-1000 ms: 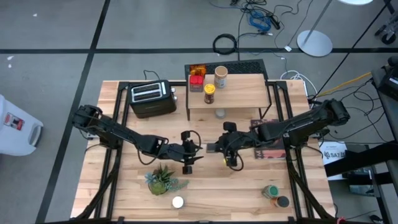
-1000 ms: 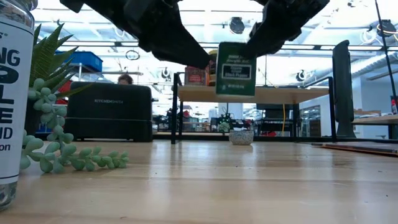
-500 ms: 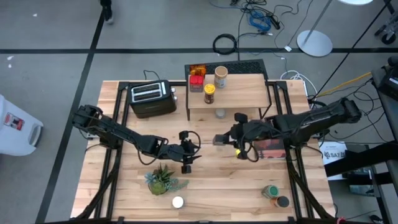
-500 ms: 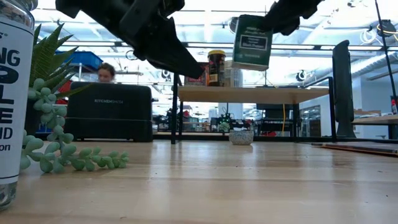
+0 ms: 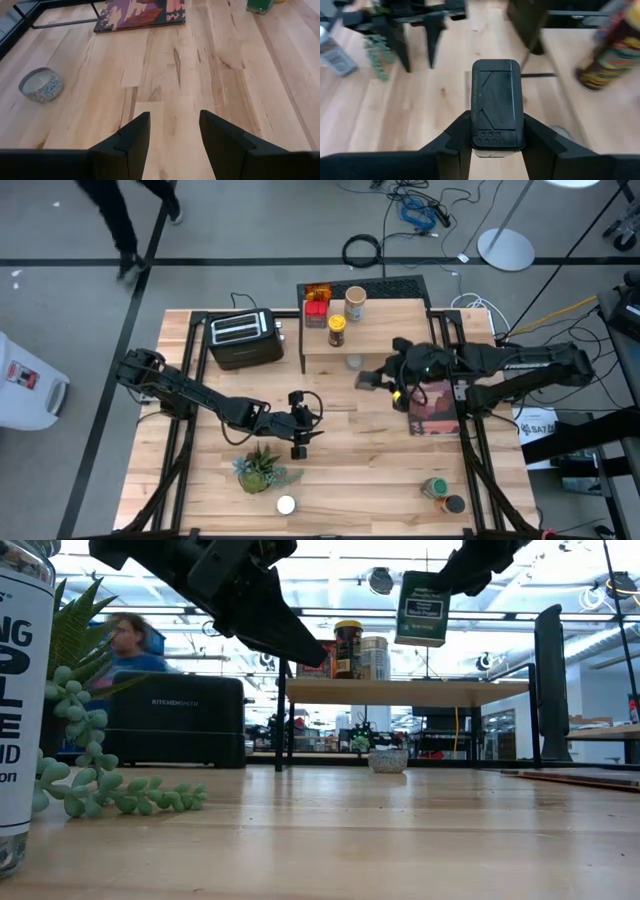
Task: Shelf spices
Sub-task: Put the black seasoning can on the shelf
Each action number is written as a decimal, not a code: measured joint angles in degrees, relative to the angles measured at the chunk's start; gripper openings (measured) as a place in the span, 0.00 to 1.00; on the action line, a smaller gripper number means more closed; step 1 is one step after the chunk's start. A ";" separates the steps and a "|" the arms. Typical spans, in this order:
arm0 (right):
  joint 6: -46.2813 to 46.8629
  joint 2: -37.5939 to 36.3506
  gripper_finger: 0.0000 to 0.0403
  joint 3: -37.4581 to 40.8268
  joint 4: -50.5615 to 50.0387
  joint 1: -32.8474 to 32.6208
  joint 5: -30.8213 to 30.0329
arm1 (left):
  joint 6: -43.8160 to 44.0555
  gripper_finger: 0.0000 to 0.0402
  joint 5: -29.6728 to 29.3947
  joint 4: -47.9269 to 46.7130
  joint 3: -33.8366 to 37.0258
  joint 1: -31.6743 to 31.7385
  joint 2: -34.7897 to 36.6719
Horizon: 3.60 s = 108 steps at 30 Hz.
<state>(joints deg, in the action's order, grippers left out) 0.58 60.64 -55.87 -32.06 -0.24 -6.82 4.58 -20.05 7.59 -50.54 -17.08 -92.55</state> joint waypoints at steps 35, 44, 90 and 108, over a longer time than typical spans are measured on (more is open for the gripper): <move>-20.10 6.09 0.30 -27.37 -21.94 26.75 16.99 | -0.50 0.45 1.88 -0.01 0.00 -1.01 -0.02; -25.80 11.18 0.30 -32.04 -24.01 35.42 24.52 | -0.55 0.45 2.01 -0.48 0.00 -1.07 -0.02; -53.24 33.40 0.29 -40.09 -31.03 57.97 38.75 | -2.32 0.45 3.45 -0.41 0.00 0.50 -0.04; -53.53 35.87 0.29 -40.07 -30.51 57.95 39.96 | -2.34 0.45 3.91 -0.47 0.00 0.50 -0.04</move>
<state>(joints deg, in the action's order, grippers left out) -52.95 96.51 -95.94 -62.57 57.71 33.14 2.24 -16.14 7.11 -50.54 -16.58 -92.60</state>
